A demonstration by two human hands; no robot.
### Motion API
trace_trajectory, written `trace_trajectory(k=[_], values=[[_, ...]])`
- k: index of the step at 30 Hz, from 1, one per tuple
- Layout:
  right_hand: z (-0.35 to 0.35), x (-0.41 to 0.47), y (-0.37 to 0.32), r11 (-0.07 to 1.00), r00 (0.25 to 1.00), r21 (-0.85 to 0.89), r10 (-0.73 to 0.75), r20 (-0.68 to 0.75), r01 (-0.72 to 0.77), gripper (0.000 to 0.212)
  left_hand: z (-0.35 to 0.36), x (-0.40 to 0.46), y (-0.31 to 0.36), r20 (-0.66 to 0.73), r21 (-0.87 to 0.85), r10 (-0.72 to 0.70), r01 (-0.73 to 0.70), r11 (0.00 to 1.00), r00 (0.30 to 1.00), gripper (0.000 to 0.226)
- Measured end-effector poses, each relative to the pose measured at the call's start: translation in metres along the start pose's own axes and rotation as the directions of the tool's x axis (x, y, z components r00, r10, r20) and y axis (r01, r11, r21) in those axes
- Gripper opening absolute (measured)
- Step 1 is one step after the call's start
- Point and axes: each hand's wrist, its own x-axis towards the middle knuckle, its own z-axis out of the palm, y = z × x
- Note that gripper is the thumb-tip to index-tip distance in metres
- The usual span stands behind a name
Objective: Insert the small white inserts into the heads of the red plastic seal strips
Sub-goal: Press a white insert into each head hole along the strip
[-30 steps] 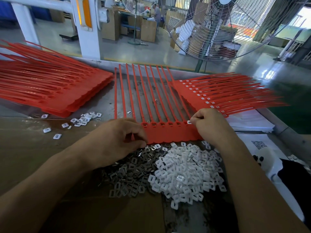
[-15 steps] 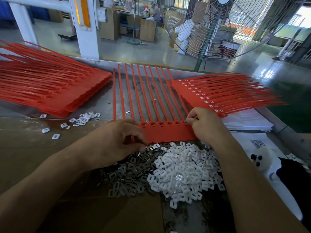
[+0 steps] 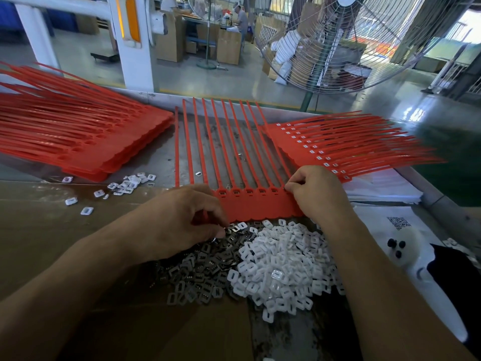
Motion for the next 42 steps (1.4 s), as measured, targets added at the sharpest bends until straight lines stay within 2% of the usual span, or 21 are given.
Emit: trace_trajectory(k=[19, 42], values=[[-0.002, -0.0014, -0.004, 1.0, 1.0, 0.0, 0.023, -0.006, -0.023, 0.007, 0.0017, 0.0009, 0.001, -0.01, 0.023, -0.022, 0.022, 0.999, 1.0, 0.004], [0.0001, -0.0022, 0.0009, 0.997, 1.0, 0.076, -0.005, -0.016, 0.007, 0.018, 0.0004, 0.0, -0.0034, 0.014, 0.036, 0.035, -0.036, 0.999, 0.999, 0.012]])
